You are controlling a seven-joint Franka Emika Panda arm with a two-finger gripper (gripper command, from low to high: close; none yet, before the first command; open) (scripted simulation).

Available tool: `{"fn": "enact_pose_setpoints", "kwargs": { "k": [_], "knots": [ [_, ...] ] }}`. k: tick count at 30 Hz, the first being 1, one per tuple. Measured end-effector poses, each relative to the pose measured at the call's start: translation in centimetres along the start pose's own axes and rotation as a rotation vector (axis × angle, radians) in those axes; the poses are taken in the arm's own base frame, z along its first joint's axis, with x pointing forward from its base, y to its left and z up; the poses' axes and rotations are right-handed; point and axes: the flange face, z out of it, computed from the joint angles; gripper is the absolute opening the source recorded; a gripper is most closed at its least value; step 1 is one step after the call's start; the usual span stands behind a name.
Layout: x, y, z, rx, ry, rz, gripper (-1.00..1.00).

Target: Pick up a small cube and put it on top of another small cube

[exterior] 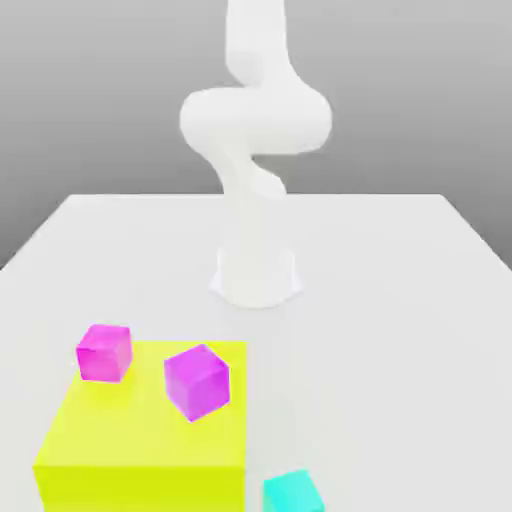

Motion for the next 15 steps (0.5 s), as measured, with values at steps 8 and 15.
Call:
{"fn": "enact_pose_setpoints", "kwargs": {
  "k": [8, 15],
  "knots": [
    [2.0, 11.4, 14.3, -0.137, -0.166, -0.175, 0.0],
    [-1.6, 23.6, 24.4, -0.234, -0.355, -0.322, 0.0]
  ]
}}
